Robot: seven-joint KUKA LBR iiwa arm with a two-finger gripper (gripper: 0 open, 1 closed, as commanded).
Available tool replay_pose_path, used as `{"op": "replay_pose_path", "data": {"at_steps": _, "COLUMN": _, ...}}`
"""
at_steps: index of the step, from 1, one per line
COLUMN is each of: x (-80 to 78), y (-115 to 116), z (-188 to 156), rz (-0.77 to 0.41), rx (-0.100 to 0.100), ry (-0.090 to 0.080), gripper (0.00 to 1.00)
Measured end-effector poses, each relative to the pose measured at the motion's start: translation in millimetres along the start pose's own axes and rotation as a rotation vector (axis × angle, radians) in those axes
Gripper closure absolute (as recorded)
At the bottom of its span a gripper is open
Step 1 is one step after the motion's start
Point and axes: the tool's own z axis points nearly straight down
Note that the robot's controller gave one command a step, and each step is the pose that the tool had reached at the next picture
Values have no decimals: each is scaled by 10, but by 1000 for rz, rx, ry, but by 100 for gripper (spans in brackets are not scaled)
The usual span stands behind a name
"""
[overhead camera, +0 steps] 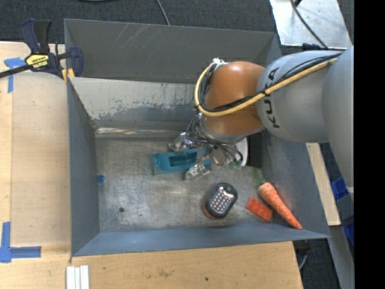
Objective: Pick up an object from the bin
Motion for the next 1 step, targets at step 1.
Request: {"op": "replay_pose_path", "data": {"at_steps": 1, "x": 9, "y": -148, "z": -1248, "rz": -8, "rx": -3, "ry": 18, "gripper": 100}}
